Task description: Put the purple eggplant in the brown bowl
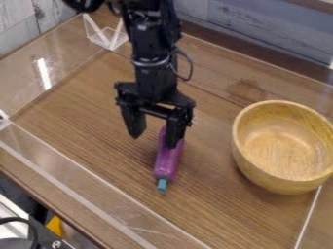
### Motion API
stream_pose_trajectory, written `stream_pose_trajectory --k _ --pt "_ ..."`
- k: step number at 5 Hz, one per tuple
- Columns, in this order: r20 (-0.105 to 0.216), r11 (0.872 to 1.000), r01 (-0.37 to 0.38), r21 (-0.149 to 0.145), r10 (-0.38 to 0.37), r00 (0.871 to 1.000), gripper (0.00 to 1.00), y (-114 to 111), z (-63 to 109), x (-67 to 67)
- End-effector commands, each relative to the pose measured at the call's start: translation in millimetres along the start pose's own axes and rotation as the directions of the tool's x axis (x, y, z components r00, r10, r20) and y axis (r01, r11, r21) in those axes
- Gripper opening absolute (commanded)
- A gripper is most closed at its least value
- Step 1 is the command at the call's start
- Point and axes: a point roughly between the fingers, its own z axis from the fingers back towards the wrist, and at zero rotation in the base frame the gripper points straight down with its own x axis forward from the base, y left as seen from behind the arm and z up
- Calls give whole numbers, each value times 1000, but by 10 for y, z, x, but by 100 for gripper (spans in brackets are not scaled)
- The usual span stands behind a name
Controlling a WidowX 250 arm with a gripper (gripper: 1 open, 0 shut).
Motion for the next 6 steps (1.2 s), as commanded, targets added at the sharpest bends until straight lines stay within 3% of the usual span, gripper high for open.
stream_pose_trajectory --k 1,2,4,6 --pt "78 999 -50 -16 51 996 100 -89 116 12" --pt "97 996 -86 -32 88 991 100 -170 104 7" --pt "129 996 -72 -56 78 989 100 -137 -54 -97" --pt "165 979 -183 -87 195 967 100 -295 -117 -33"
